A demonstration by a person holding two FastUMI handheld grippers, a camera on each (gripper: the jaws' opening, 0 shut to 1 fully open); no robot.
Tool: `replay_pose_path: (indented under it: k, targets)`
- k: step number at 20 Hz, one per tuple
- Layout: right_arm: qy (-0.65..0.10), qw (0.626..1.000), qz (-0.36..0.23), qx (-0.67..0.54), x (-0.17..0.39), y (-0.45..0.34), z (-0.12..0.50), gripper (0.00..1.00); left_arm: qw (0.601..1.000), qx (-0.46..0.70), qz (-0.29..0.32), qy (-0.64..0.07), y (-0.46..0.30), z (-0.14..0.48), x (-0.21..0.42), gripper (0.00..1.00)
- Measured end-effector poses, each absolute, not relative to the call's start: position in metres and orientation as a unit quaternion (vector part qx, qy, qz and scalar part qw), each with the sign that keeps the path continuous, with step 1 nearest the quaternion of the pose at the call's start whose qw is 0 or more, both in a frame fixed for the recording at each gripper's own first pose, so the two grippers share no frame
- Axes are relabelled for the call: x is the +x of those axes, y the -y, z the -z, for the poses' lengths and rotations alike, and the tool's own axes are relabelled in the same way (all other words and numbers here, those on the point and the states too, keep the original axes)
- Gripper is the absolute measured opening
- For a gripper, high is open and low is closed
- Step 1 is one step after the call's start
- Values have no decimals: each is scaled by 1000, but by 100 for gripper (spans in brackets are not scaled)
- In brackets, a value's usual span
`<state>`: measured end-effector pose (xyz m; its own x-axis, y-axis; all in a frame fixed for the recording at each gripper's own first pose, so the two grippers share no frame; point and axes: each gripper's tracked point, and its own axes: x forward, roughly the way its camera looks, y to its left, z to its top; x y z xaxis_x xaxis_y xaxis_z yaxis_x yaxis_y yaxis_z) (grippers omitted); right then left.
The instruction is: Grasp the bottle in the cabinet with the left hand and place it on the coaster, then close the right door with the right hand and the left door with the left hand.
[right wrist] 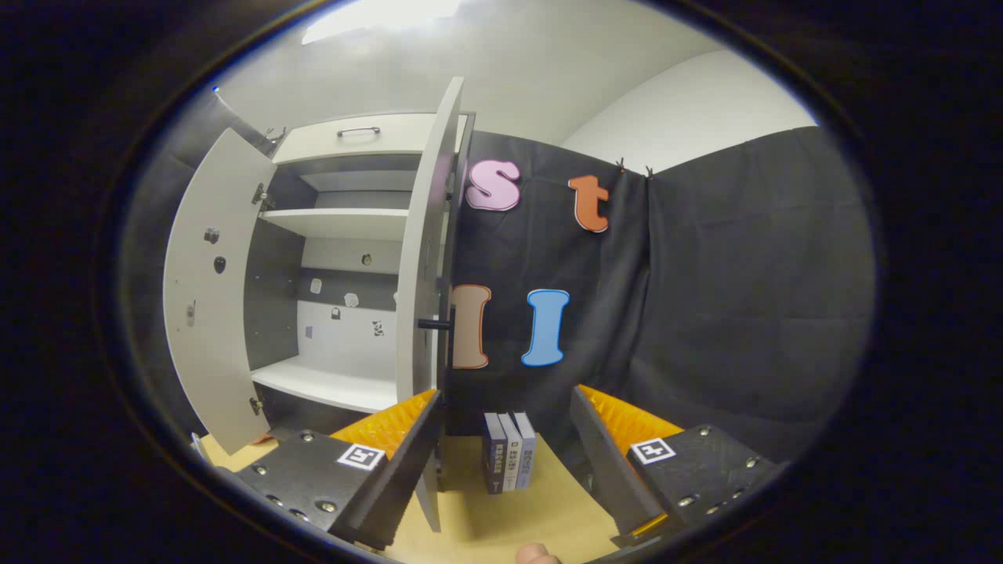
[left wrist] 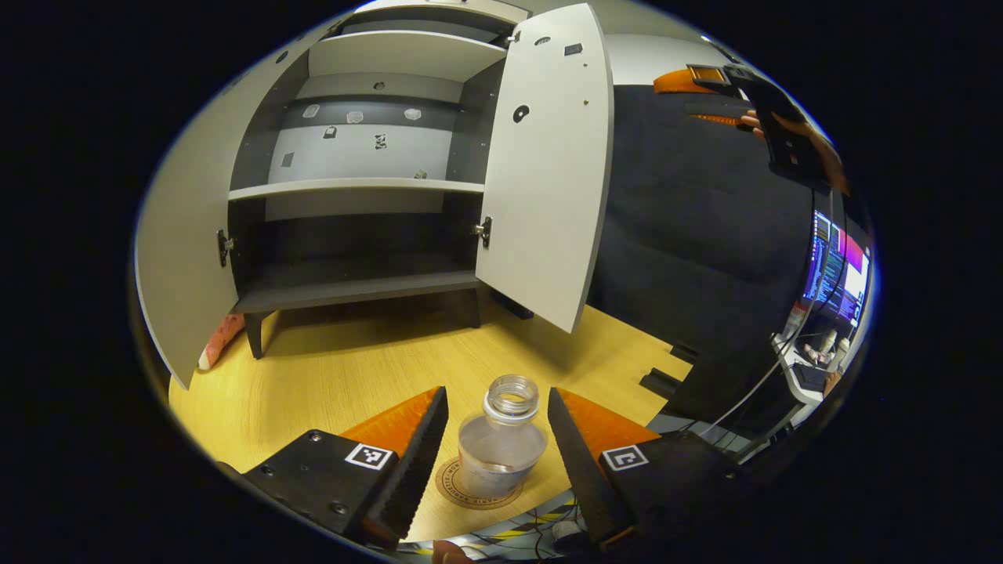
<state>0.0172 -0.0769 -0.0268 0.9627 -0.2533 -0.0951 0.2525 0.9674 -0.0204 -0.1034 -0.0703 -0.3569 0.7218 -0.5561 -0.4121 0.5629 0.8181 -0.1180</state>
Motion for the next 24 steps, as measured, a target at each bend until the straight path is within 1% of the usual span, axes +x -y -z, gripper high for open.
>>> replay_pose_path:
  k: [3,6,7,9,10,14,18,24]
  targets:
    - [-52,990,128,8,18,77,30,98,933,4,294,-207,70,334,-98,82]
    - [-55,990,127,17,19,78,34,98,944,5,273,-187,65,305,-84,82]
    - [-56,990,126,19,19,78,35,99,947,7,264,-181,62,294,-79,84]
    - [-57,990,123,23,21,79,39,99,956,10,244,-163,54,271,-66,92]
    - [-58,991,122,25,23,80,41,99,960,9,235,-153,51,258,-59,92]
    - [-57,991,116,30,44,76,46,99,975,10,189,-119,29,217,-39,92]
    - [-56,992,109,31,53,75,49,99,985,-2,146,-91,5,179,-32,92]
    - [-53,993,98,34,69,69,50,99,994,-6,84,-70,-26,141,-28,92]
